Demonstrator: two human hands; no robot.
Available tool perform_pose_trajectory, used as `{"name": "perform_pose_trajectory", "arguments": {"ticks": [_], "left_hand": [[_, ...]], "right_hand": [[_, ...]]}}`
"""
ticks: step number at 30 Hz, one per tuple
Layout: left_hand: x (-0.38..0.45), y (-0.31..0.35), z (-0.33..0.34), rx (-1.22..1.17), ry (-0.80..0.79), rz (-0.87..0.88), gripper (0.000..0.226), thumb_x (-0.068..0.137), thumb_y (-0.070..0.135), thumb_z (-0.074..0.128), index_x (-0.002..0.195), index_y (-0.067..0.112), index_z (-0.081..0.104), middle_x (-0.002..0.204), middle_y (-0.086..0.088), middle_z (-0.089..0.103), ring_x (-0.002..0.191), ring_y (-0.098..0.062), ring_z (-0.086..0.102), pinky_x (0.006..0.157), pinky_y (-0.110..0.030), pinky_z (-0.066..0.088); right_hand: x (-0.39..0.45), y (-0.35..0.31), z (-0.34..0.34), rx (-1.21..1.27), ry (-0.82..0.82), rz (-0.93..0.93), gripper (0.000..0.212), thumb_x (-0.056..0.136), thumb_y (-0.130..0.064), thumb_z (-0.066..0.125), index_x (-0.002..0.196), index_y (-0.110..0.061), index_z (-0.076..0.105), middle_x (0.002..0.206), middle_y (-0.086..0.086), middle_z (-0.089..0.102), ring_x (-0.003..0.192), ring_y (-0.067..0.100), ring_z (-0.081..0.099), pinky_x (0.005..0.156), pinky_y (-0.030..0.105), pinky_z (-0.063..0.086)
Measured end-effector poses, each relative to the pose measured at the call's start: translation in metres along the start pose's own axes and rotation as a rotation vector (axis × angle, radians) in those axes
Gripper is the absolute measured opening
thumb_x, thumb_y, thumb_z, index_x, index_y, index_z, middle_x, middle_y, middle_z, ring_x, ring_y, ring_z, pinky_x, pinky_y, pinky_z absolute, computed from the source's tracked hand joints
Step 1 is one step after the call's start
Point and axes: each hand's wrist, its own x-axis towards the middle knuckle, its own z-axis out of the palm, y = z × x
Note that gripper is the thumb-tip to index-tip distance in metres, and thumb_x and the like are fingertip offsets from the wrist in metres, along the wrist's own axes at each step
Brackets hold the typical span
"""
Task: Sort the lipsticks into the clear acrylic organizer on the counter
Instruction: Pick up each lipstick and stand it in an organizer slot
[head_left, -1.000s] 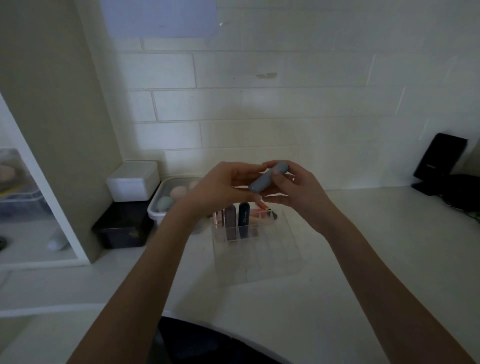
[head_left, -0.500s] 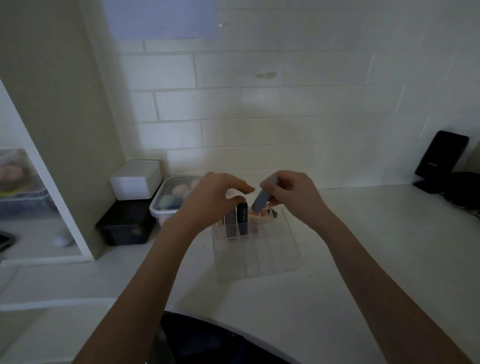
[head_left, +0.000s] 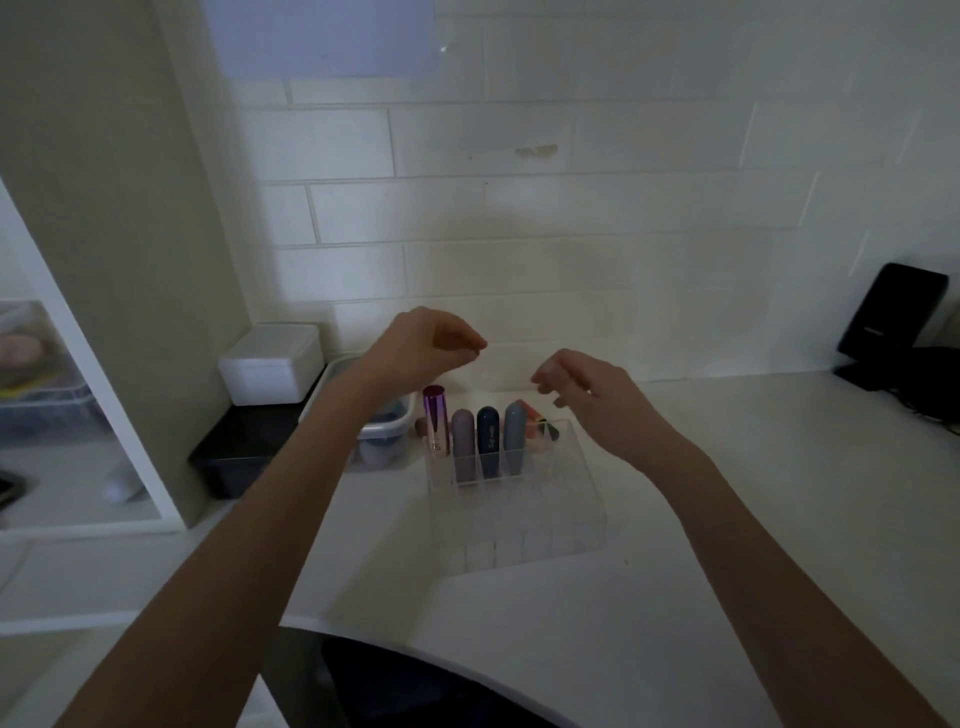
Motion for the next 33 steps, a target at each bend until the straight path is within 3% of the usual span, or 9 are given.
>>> {"name": "perform_pose_trajectory", "arguments": {"ticks": [5, 10, 14, 17, 19, 22, 26, 29, 33], "left_hand": [[0.059, -0.015, 0.022, 0.246, -0.591, -0.073, 0.026, 0.083, 0.011, 0.068, 0.108, 0.016, 0.068, 0.108, 0.001, 0.07, 0.098, -0.014, 0.064, 0.095, -0.033, 0.05], [0.081, -0.037, 0.05, 0.297, -0.789, -0.098, 0.019, 0.08, 0.01, 0.07, 0.096, 0.019, 0.067, 0.107, -0.003, 0.068, 0.094, -0.012, 0.061, 0.09, -0.03, 0.051], [0.076, -0.047, 0.071, 0.207, -0.75, -0.029, 0.026, 0.08, 0.001, 0.064, 0.102, 0.014, 0.057, 0.092, 0.004, 0.058, 0.086, -0.013, 0.055, 0.071, -0.017, 0.048], [0.067, -0.049, 0.076, 0.065, -0.701, 0.037, 0.021, 0.072, 0.016, 0.066, 0.088, 0.027, 0.059, 0.095, 0.003, 0.059, 0.087, -0.015, 0.056, 0.08, -0.028, 0.048], [0.063, -0.05, 0.077, 0.057, -0.714, 0.072, 0.026, 0.076, 0.009, 0.064, 0.089, 0.032, 0.063, 0.098, 0.002, 0.06, 0.091, -0.016, 0.057, 0.086, -0.03, 0.047], [0.064, -0.053, 0.081, 0.155, -0.675, 0.168, 0.025, 0.077, 0.012, 0.064, 0.101, 0.01, 0.07, 0.109, -0.009, 0.064, 0.101, -0.029, 0.059, 0.094, -0.04, 0.046], [0.065, -0.059, 0.078, 0.216, -0.564, 0.107, 0.03, 0.081, 0.002, 0.064, 0.111, 0.005, 0.068, 0.127, -0.011, 0.054, 0.116, -0.023, 0.051, 0.091, -0.023, 0.04], [0.06, -0.053, 0.063, 0.029, -0.408, 0.094, 0.027, 0.077, 0.004, 0.071, 0.103, 0.009, 0.071, 0.108, -0.004, 0.065, 0.098, -0.013, 0.06, 0.086, -0.024, 0.047], [0.046, -0.028, 0.036, -0.204, -0.277, 0.08, 0.027, 0.075, 0.001, 0.074, 0.099, 0.011, 0.071, 0.079, 0.005, 0.07, 0.065, 0.002, 0.063, 0.065, -0.012, 0.05]], "right_hand": [[0.003, 0.023, -0.004, -0.122, 0.0, 0.068, 0.028, 0.1, -0.024, 0.039, 0.096, -0.014, 0.064, 0.087, -0.005, 0.063, 0.075, -0.002, 0.057, 0.071, 0.02, 0.044], [0.002, 0.022, 0.004, -0.077, -0.02, 0.095, 0.026, 0.099, -0.027, 0.042, 0.093, -0.012, 0.063, 0.083, -0.008, 0.064, 0.079, 0.013, 0.064, 0.072, 0.022, 0.048], [0.003, 0.022, 0.006, -0.081, -0.038, 0.087, 0.028, 0.098, -0.028, 0.043, 0.095, -0.009, 0.063, 0.092, 0.005, 0.07, 0.082, 0.017, 0.065, 0.07, 0.022, 0.047], [0.002, 0.023, 0.008, -0.091, -0.038, 0.088, 0.027, 0.098, -0.028, 0.044, 0.094, -0.009, 0.063, 0.092, 0.004, 0.068, 0.084, 0.018, 0.063, 0.068, 0.016, 0.042], [0.001, 0.024, 0.01, -0.084, -0.049, 0.102, 0.025, 0.098, -0.027, 0.045, 0.092, -0.011, 0.063, 0.087, -0.001, 0.064, 0.084, 0.018, 0.063, 0.067, 0.015, 0.041], [0.002, 0.025, 0.012, -0.091, -0.064, 0.112, 0.02, 0.097, -0.027, 0.046, 0.087, -0.018, 0.061, 0.075, -0.016, 0.056, 0.075, 0.008, 0.059, 0.062, 0.011, 0.038], [0.001, 0.023, 0.013, -0.087, -0.089, 0.108, 0.022, 0.097, -0.026, 0.047, 0.088, -0.013, 0.062, 0.077, -0.013, 0.061, 0.071, 0.003, 0.057, 0.063, 0.009, 0.04], [0.001, 0.023, 0.012, -0.053, -0.064, 0.113, 0.018, 0.095, -0.026, 0.05, 0.09, -0.016, 0.064, 0.09, 0.001, 0.069, 0.082, 0.018, 0.064, 0.07, 0.026, 0.046], [0.0, 0.015, 0.011, 0.082, 0.036, 0.076, 0.01, 0.092, -0.022, 0.057, 0.098, -0.03, 0.061, 0.085, -0.002, 0.067, 0.067, 0.005, 0.063, 0.056, 0.01, 0.045]]}}
